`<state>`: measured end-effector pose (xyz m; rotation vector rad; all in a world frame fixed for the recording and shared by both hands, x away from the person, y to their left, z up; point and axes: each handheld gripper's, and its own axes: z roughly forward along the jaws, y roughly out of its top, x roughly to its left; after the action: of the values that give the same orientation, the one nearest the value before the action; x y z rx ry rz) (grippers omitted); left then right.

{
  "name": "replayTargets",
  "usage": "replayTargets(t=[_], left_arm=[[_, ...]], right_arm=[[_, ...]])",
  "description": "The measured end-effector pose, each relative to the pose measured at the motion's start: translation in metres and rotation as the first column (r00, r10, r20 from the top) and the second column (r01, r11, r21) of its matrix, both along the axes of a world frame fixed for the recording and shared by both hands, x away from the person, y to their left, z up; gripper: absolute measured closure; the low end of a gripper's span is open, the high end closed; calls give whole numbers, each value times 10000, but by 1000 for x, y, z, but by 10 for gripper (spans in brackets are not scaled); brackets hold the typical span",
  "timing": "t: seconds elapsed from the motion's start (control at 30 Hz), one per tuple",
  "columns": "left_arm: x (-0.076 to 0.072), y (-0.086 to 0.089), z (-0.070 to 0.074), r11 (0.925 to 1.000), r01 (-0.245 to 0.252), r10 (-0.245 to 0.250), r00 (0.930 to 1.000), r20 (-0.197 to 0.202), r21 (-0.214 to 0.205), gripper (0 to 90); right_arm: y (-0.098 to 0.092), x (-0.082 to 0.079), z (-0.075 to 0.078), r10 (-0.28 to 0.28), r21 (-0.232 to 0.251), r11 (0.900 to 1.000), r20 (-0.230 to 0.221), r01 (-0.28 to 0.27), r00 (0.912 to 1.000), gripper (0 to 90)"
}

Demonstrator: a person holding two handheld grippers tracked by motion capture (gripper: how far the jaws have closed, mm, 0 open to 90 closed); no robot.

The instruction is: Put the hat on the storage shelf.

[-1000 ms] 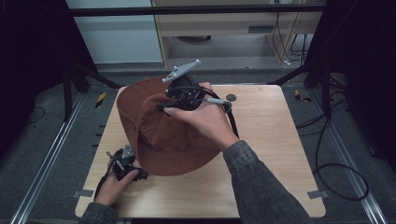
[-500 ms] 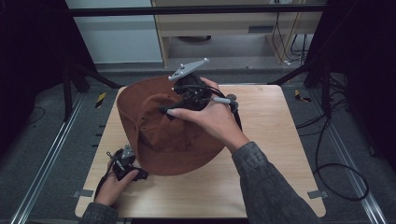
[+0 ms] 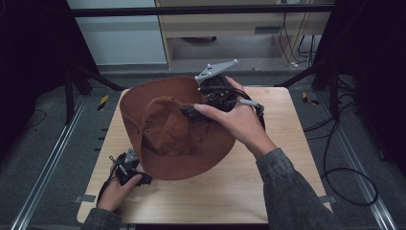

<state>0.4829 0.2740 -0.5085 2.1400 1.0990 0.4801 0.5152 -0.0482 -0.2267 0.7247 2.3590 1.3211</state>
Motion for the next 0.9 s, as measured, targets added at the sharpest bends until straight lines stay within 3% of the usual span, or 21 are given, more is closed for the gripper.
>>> replayTargets(t=[0.4,0.8,0.9], left_arm=[[3,-2,0,10000,78,-78,10000,13,-32,0],[3,-2,0,10000,75,-75,10000,3,-40,0],[3,-2,0,10000,89,-89,10000,-6,-19,0]], right_arm=[[-51,-2,0,-949,461,9945,121,942,9954,58],[-105,-7,-22,-1732,511,9834,-193,1739,9847,60],[-128,-10,-34,-2093,560,9759,-333,2109,9773,64]])
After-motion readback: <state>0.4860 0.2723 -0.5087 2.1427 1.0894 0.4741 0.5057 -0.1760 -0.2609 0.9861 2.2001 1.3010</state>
